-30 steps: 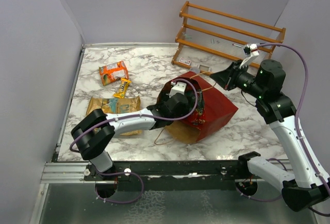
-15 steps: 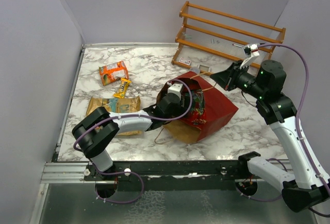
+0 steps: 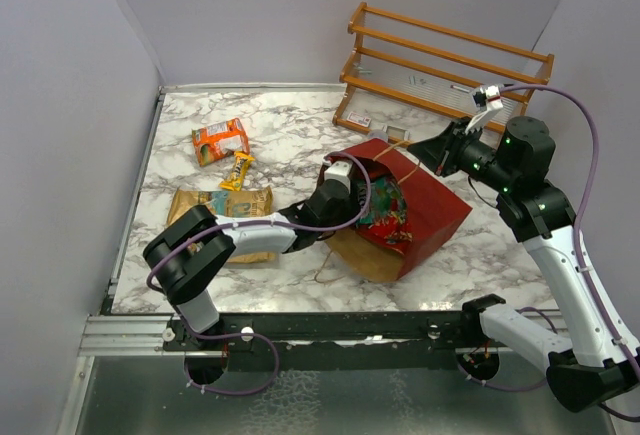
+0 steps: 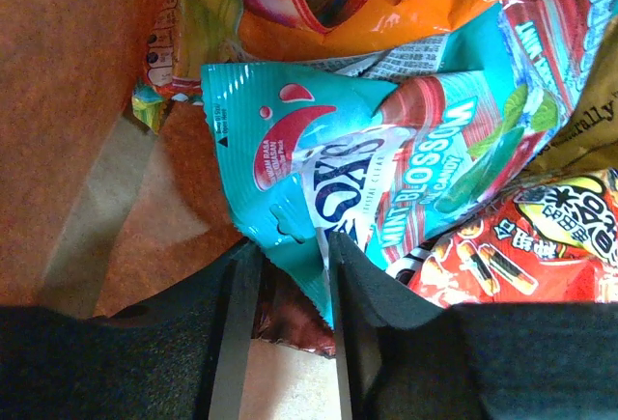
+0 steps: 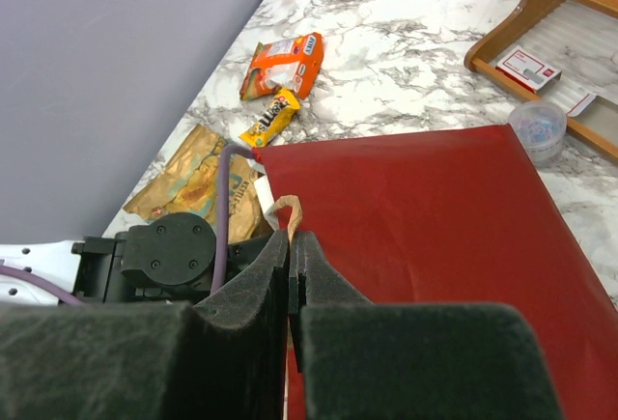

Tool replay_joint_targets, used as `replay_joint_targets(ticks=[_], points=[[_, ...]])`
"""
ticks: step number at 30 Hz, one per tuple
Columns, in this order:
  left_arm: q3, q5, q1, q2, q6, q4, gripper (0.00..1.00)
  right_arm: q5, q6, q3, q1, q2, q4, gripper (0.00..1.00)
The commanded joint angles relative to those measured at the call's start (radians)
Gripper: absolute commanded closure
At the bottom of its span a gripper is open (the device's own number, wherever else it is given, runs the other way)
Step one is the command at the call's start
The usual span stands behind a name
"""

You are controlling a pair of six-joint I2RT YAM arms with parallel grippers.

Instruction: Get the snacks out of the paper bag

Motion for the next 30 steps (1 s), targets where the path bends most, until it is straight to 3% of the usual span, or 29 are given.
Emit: replay_joint_targets(ticks=[1, 7, 12, 17, 30], points=[[0.039, -0.043, -0.002, 0.025, -0.037, -0.036, 0.61, -0.017, -0.004, 0.027, 0.001, -0.018, 0.001, 0.98], [0.039, -0.003, -0.002, 0.078, -0.076, 0.042, 0.61, -0.017, -0.002, 0.027, 0.001, -0.017, -0.002, 0.98], [0.066, -0.004, -0.002, 0.107, -0.070, 0.025, 0.82, -0.013, -0.008, 0.038, 0.001, -0.018, -0.010, 0.98], [0.028, 0.051, -0.003, 0.039, -0.052, 0.049, 1.00, 0.002, -0.015, 0.043, 0.001, -0.022, -0.017, 0.98], [-0.067, 0.361, -0.019, -0.403, -0.005, -0.125, 1.00, 0.080, -0.041, 0.041, 0.001, -0.041, -0.011, 0.98]])
